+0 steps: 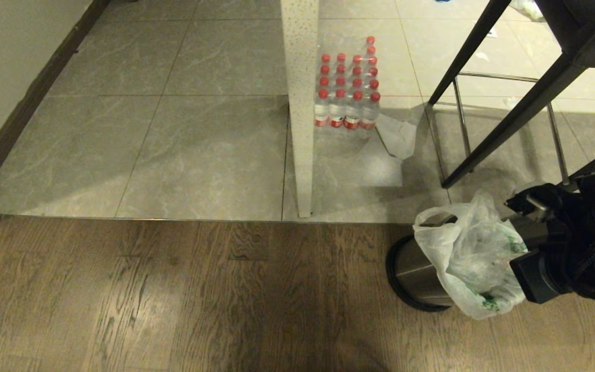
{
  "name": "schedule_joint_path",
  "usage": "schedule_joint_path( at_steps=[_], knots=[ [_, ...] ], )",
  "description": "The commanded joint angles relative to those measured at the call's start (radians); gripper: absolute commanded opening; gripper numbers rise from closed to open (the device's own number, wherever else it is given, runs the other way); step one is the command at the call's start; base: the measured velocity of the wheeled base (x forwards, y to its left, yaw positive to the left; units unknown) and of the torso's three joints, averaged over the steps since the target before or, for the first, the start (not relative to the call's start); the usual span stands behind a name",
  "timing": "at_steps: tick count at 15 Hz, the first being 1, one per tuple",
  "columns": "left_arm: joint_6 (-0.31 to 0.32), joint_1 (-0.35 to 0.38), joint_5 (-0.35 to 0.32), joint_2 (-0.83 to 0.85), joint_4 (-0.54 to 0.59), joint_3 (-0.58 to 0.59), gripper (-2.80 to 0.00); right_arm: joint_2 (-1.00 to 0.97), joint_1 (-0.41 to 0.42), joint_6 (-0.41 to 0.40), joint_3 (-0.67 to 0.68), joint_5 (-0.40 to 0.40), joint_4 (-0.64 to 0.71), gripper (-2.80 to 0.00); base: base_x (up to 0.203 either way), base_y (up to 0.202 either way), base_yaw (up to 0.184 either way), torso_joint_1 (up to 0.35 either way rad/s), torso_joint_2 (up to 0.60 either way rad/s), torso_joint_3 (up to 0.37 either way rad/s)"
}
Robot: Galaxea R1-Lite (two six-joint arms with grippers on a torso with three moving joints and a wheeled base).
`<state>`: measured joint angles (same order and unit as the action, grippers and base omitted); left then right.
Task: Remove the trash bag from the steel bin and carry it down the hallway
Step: Pick up the trash bag
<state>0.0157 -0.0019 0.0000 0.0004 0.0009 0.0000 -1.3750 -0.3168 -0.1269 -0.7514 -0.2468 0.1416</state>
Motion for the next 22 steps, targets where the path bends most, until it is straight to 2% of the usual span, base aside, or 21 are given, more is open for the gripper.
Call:
schedule_joint_path(
  at_steps=[1,2,9,12,22],
  knots=[
    [0.0,0.0,0.0,0.0,-0.001,0.0,-2.8,-0.069,-0.009,0.022,0.019,0.0,-0.015,-2.8,0.0,0.0,0.0,0.0,0.0,0.0],
    [-0.001,0.0,0.0,0.0,-0.001,0.0,-2.8,-0.111,-0.017,0.048,0.017,0.003,-0.034,0.0,0.0,0.0,0.0,0.0,0.0,0.0],
    [-0.001,0.0,0.0,0.0,0.0,0.0,-2.8,-0.338,-0.037,0.109,0.007,0.037,-0.237,0.0,0.0,0.0,0.0,0.0,0.0,0.0],
    [0.0,0.0,0.0,0.0,-0.001,0.0,-2.8,-0.392,-0.042,0.162,0.0,0.05,-0.248,0.0,0.0,0.0,0.0,0.0,0.0,0.0],
    [0.0,0.0,0.0,0.0,-0.001,0.0,-2.8,-0.519,-0.041,0.161,-0.06,0.038,-0.307,0.0,0.0,0.0,0.0,0.0,0.0,0.0]
  ],
)
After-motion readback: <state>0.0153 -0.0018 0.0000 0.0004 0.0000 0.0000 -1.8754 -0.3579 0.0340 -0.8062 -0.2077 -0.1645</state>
